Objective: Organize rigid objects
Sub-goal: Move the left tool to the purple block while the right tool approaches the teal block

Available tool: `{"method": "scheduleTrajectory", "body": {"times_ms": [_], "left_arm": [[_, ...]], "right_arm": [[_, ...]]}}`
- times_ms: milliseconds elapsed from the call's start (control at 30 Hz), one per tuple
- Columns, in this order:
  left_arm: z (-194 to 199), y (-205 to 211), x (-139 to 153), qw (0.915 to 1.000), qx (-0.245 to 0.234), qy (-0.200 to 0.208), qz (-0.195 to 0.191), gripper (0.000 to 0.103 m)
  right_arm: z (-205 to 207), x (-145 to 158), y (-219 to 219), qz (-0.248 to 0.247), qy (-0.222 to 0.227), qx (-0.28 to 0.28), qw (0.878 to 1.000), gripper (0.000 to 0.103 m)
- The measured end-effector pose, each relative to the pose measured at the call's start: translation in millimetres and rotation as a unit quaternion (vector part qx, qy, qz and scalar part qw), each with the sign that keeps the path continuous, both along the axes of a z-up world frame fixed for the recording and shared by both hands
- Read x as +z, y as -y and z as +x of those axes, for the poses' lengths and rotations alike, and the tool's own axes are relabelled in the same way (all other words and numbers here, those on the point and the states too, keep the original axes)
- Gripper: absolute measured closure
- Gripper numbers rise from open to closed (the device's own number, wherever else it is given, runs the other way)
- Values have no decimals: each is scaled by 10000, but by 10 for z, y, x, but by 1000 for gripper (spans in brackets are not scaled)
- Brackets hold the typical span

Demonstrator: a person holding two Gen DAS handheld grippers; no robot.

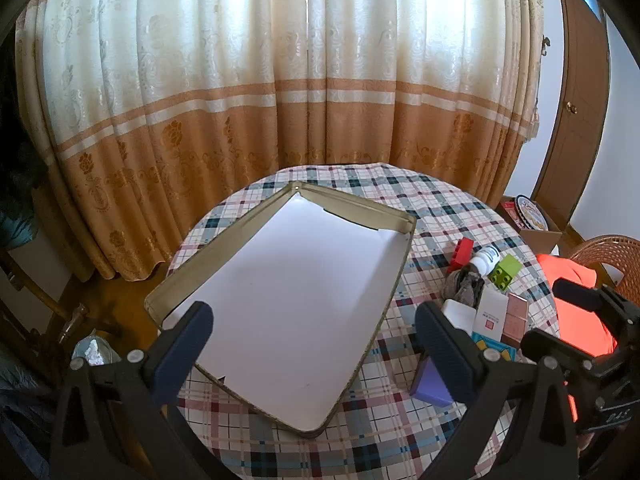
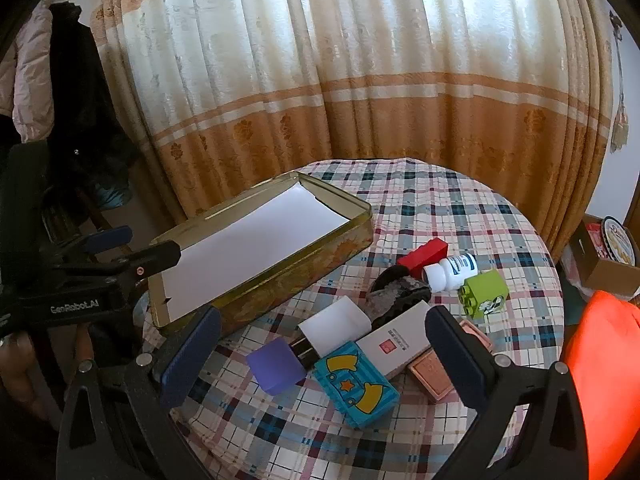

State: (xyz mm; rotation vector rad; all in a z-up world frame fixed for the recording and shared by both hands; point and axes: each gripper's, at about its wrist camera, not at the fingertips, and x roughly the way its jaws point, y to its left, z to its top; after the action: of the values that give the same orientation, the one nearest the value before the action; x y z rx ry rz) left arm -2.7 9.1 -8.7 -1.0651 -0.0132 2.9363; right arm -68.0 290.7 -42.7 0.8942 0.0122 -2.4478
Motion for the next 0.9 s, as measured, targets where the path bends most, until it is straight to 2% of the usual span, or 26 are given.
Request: {"method": "scheduleTrajectory", "body": {"times_ms": [333, 467, 700, 867, 900], "left_arm": [[-8, -37, -50, 10000, -77, 52, -3, 0], [-21, -89, -106, 9997, -201, 117, -9, 1], [-1, -305, -220, 9974, -690, 179, -48, 1], [9, -524, -368, 9929, -1124, 357, -157, 7], [9, -549, -400, 9920, -1179, 405, -180, 12]], "right_arm": [[-44, -77, -26, 27, 90, -65, 9999, 0], [-73, -130, -56, 216, 40, -143, 9997, 0], [-121, -353, -246, 496, 137, -194, 9985, 1], [-124, -474, -360, 454, 255, -164, 9985, 1], [-115, -485, -363, 458, 255, -151, 9985, 1]]}}
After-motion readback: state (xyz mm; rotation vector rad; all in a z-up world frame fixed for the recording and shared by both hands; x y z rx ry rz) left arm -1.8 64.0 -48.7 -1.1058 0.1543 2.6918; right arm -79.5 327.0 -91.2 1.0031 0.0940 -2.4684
